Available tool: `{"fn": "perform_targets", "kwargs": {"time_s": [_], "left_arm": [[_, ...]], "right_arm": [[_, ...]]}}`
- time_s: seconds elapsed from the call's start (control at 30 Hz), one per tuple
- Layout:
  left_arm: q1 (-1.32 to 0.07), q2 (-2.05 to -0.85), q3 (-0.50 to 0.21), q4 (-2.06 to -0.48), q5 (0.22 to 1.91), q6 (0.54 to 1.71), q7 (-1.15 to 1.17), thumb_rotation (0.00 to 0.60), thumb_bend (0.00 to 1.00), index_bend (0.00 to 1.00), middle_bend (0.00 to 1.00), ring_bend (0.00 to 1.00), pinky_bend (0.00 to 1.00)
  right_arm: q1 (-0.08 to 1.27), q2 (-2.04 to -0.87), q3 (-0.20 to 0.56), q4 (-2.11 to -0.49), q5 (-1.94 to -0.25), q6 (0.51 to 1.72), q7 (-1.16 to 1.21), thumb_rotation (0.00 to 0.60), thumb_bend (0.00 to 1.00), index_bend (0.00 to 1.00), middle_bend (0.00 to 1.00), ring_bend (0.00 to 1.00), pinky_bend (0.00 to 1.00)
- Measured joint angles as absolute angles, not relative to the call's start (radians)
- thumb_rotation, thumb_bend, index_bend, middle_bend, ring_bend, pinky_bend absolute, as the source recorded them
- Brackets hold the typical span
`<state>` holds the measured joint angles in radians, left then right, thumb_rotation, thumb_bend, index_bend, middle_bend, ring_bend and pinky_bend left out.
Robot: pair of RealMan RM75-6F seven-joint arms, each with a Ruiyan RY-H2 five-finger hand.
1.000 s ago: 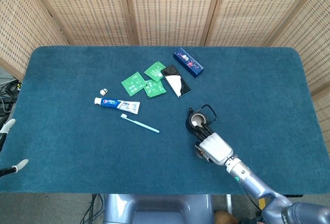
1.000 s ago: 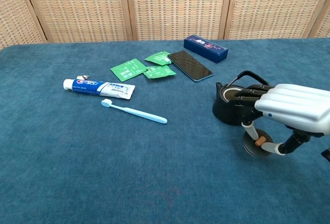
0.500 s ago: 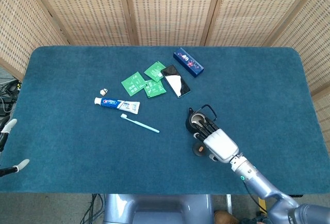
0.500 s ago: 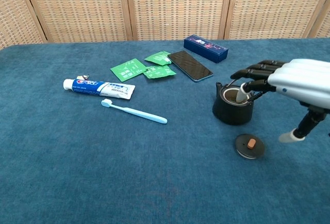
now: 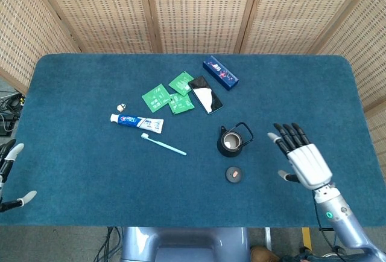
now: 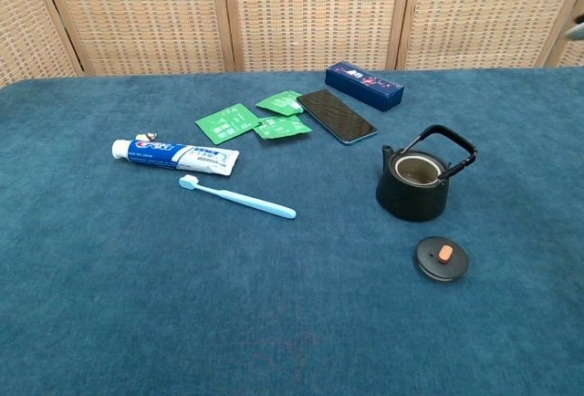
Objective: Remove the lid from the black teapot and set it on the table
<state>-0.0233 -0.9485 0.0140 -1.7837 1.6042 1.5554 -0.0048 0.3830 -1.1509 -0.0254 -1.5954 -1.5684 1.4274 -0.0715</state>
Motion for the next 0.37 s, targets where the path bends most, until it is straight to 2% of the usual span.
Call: {"fn": "perform_targets", "kwargs": {"time_s": [0.17,0.37], "left_arm": [[-0.016,-0.954,0.022,-1.780,1.608,1.558,-0.006,0.600,0.00,0.00,0.00,0.00,0.00],[-0.009,-0.960,0.026,-1.776,1.609,1.564,-0.012,0.600,0.00,0.00,0.00,0.00,0.00]], "right_arm": [[0.303,-1.125,-0.044,-1.571,-1.482,1.431,-0.040,0.600,0.00,0.00,0.00,0.00,0.00],[0.251,-1.116,-0.048,-1.547,-1.462,1.445,0.010,0.600,0.00,0.00,0.00,0.00,0.00]]}}
